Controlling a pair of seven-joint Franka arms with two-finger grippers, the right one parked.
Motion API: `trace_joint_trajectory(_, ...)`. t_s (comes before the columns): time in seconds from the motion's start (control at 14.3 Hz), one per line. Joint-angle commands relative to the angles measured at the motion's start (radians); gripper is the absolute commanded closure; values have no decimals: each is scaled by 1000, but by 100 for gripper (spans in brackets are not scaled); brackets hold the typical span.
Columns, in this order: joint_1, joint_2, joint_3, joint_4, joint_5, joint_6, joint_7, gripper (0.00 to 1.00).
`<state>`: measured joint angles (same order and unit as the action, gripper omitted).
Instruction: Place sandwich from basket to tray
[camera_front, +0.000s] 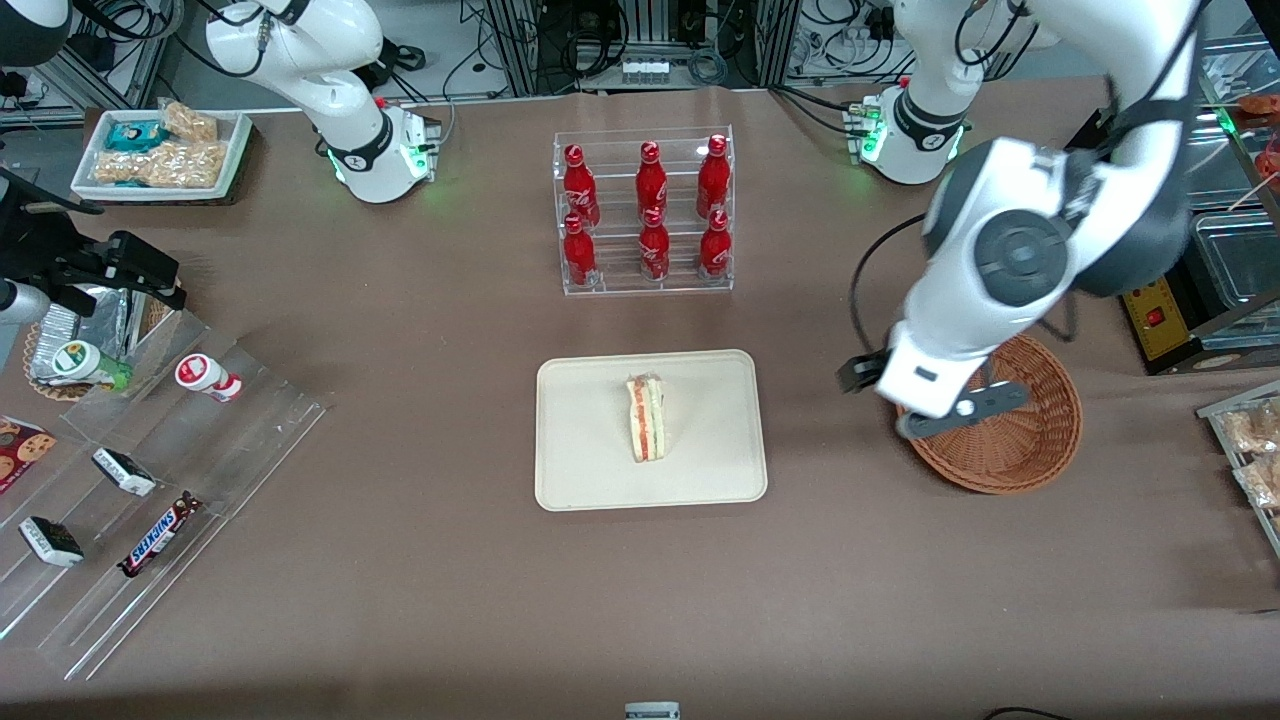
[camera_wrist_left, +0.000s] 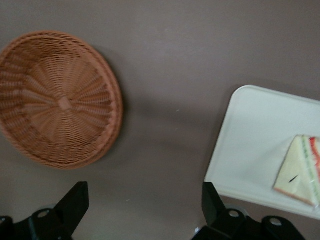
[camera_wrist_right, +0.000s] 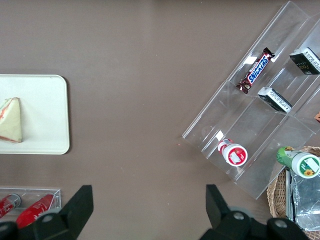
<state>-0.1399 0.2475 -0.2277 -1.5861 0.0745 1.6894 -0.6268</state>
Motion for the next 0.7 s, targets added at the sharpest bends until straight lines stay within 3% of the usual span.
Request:
trace_joint_trajectory(0.0,45,-66,-4,-21,-12,-68,93,0)
trace_joint_trajectory(0.28,164,-111,-4,-21,-9,-129,249,0)
trace_joint_trajectory(0.63,250,-137,-2,-21,-6,-131,248,0)
